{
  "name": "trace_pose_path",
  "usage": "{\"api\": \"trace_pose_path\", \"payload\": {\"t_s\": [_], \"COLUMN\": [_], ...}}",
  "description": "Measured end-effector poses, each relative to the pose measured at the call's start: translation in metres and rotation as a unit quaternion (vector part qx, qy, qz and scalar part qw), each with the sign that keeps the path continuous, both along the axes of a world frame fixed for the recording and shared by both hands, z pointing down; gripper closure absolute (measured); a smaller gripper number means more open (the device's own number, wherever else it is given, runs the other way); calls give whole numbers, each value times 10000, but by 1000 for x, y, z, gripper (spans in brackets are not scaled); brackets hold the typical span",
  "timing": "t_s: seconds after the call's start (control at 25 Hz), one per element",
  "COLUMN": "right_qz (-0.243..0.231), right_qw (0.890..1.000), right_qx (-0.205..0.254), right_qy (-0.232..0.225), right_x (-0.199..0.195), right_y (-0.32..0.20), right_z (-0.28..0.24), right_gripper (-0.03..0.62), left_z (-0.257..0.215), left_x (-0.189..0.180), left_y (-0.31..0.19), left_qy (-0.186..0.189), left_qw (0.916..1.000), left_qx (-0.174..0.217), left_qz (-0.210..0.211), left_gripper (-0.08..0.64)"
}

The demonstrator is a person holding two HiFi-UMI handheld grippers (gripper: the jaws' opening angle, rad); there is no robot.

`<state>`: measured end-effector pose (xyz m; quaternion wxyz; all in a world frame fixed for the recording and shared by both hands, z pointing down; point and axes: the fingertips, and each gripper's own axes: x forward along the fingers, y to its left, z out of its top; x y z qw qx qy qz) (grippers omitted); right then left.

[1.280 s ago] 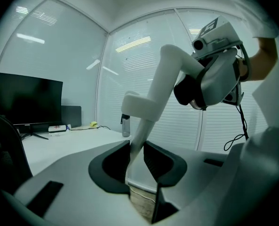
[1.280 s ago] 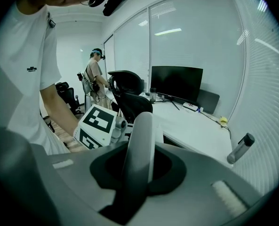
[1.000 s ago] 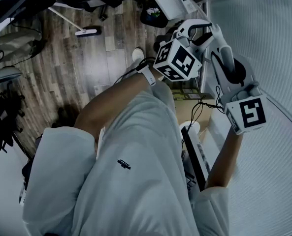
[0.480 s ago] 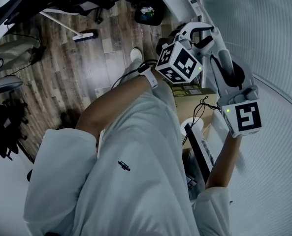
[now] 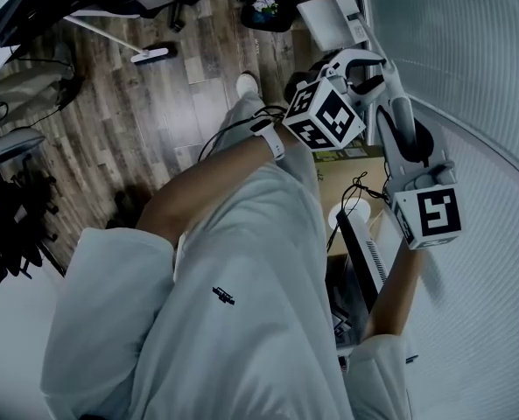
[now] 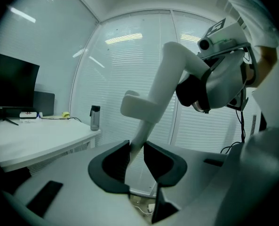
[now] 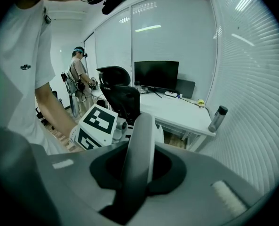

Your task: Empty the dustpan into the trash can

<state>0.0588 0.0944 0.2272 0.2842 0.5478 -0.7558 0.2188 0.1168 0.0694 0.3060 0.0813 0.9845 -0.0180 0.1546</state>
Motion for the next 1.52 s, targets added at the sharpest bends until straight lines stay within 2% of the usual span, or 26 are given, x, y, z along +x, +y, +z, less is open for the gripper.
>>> {"api": "trace_pose_path", "payload": {"t_s": [0.4,0.76,1.28,1.52], "right_qz": [86,479,1033,1200], "right_qw": [9990,9955,9869,9839], "right_qx": [-355,-595,-777,-821], "right_qy": [-272,-562,-962,-1035], "right_x": [-4,-1,25,39], "right_y": [17,23,26,30], "right_z": [46,104,180,210], "right_gripper": [515,515,515,515], "left_z": [51,112,192,223], "left_x": [-5,-7,14,26], "left_y": [24,37,50,56], "left_qy": [-392,-821,-1212,-1313], "left_qw": [9985,9930,9828,9800], "left_qx": [-294,-382,-434,-602], "left_qz": [254,762,1323,1372], "left_gripper": [462,462,462,462]}}
